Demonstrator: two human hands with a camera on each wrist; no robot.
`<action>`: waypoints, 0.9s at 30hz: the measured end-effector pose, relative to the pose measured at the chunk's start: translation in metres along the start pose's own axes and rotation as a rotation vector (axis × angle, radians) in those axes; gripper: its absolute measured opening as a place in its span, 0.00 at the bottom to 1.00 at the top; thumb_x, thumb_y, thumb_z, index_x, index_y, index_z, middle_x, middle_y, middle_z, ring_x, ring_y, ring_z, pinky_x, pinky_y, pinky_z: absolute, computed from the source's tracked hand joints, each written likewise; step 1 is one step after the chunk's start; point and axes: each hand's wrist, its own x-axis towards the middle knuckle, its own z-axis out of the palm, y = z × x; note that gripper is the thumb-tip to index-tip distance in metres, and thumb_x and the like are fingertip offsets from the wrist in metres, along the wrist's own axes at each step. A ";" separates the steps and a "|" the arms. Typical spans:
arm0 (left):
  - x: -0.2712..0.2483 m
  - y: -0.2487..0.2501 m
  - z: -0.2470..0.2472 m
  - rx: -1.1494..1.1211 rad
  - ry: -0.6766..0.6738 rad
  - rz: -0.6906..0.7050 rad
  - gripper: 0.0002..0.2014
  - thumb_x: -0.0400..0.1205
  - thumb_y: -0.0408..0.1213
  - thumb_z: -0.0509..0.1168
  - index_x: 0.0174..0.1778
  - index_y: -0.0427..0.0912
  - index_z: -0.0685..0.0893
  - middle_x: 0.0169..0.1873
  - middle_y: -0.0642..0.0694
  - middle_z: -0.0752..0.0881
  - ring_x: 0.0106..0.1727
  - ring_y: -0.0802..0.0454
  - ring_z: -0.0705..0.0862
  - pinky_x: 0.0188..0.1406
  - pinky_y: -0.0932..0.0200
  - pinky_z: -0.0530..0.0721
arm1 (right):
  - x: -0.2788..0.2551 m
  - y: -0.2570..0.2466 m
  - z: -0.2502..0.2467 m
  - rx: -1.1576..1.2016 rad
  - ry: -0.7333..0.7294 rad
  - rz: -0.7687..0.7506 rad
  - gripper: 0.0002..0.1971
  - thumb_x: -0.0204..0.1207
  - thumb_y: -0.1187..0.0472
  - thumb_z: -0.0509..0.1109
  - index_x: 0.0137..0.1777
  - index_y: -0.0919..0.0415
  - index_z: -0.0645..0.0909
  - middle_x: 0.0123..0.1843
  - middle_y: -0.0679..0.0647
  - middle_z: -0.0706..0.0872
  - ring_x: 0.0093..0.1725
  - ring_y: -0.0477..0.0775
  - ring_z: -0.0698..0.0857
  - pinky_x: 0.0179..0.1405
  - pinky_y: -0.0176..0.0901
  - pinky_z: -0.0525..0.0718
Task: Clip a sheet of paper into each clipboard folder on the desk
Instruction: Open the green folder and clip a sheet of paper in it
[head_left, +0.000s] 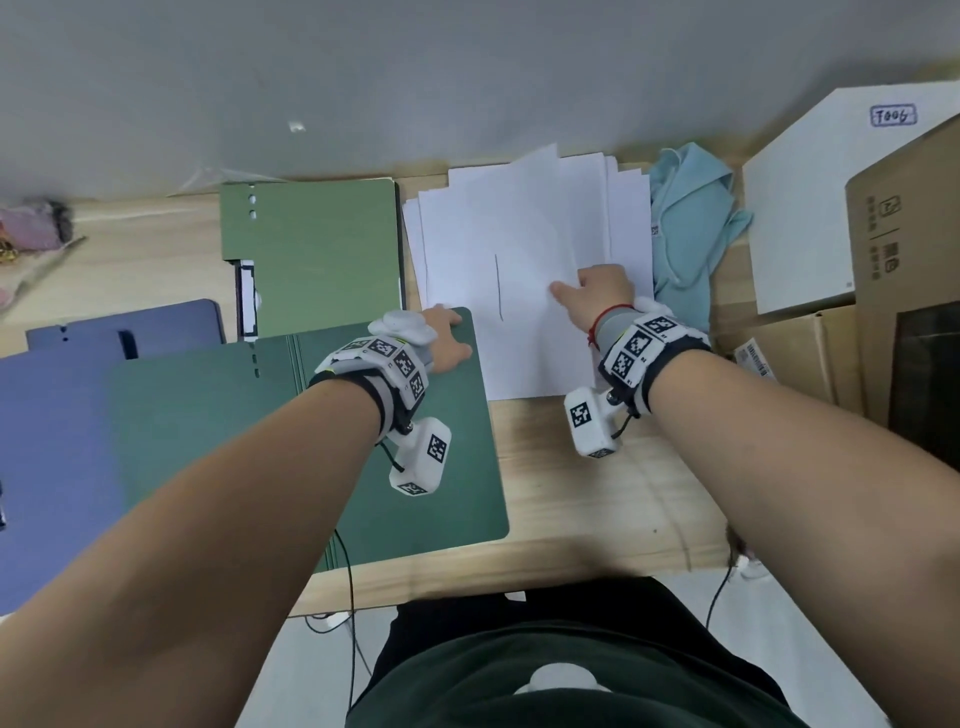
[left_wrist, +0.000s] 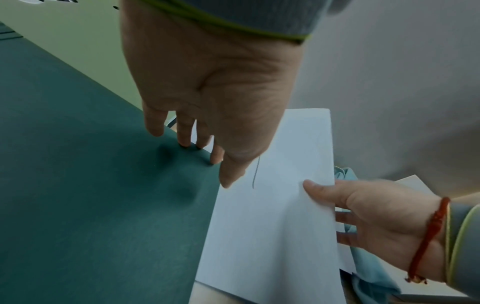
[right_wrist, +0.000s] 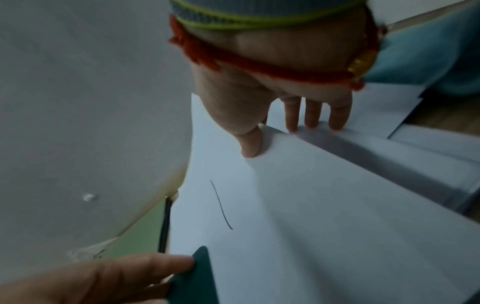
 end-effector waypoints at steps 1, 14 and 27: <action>0.000 0.000 0.000 0.001 0.001 0.005 0.30 0.83 0.46 0.64 0.82 0.46 0.66 0.78 0.46 0.70 0.72 0.42 0.77 0.66 0.50 0.77 | 0.003 0.003 -0.004 -0.047 0.007 0.017 0.16 0.75 0.46 0.69 0.44 0.59 0.84 0.51 0.56 0.81 0.55 0.62 0.80 0.45 0.42 0.78; 0.002 0.001 0.001 0.034 -0.043 0.030 0.31 0.84 0.47 0.63 0.83 0.46 0.65 0.82 0.45 0.64 0.78 0.42 0.71 0.74 0.47 0.72 | 0.011 0.013 -0.011 0.345 -0.090 0.061 0.24 0.76 0.59 0.75 0.70 0.66 0.76 0.65 0.60 0.84 0.63 0.60 0.83 0.51 0.41 0.77; -0.006 -0.003 -0.029 -0.812 0.256 0.034 0.45 0.75 0.38 0.78 0.83 0.39 0.60 0.78 0.41 0.71 0.75 0.42 0.74 0.74 0.46 0.75 | -0.015 0.007 -0.056 0.513 0.055 -0.203 0.15 0.80 0.63 0.70 0.65 0.66 0.83 0.57 0.57 0.87 0.53 0.51 0.83 0.51 0.38 0.78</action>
